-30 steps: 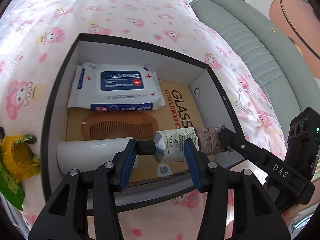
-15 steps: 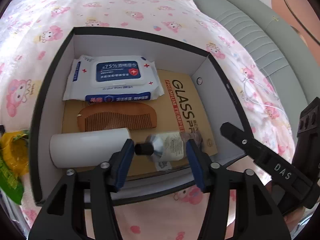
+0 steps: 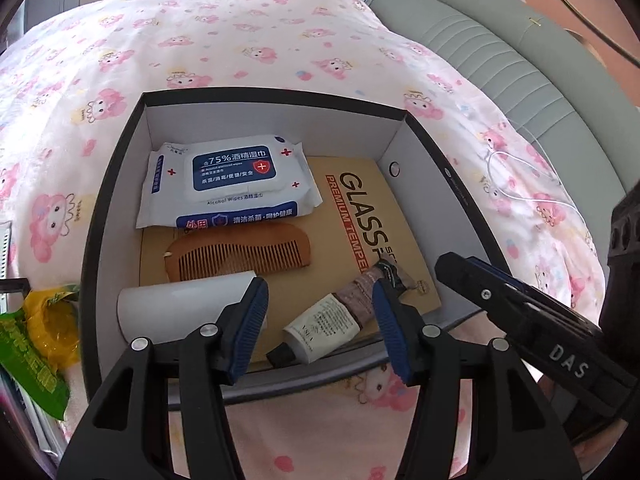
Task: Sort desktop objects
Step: 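Lower the tube into the shoebox beside the paper roll, then open the left tool and raise it away from the shoebox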
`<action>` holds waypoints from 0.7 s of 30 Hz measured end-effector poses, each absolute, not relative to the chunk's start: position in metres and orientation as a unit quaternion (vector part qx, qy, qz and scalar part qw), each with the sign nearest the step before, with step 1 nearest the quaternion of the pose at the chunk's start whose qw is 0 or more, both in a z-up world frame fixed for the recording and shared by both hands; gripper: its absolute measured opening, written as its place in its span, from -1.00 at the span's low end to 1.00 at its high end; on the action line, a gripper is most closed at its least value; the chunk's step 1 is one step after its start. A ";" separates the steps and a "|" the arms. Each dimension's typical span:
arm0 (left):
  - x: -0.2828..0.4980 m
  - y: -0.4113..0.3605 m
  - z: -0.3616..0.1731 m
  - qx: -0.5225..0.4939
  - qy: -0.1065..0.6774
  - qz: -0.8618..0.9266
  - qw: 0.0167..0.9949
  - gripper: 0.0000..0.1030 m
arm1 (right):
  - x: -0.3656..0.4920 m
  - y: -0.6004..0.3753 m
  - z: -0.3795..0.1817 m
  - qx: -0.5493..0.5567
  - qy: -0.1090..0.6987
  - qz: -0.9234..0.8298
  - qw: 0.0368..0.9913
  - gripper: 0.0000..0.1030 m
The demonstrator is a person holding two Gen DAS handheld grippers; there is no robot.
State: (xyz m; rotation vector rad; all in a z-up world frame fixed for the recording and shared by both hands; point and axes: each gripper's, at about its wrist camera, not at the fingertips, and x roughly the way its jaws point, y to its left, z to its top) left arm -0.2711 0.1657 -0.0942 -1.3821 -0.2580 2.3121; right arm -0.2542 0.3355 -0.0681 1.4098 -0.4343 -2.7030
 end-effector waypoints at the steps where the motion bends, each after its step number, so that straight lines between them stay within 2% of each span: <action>1: -0.270 0.166 -0.093 -0.497 -0.089 0.836 0.215 0.06 | -0.254 0.335 -0.068 0.459 -0.140 -0.877 0.032 -0.26; 8: -0.271 0.152 -0.076 -0.482 -0.079 0.849 0.200 0.06 | -0.253 0.321 -0.057 0.455 -0.131 -0.880 0.039 -0.26; 21: -0.252 0.081 -0.001 -0.410 -0.053 0.900 0.139 0.14 | -0.235 0.250 -0.006 0.421 -0.095 -0.899 0.073 -0.25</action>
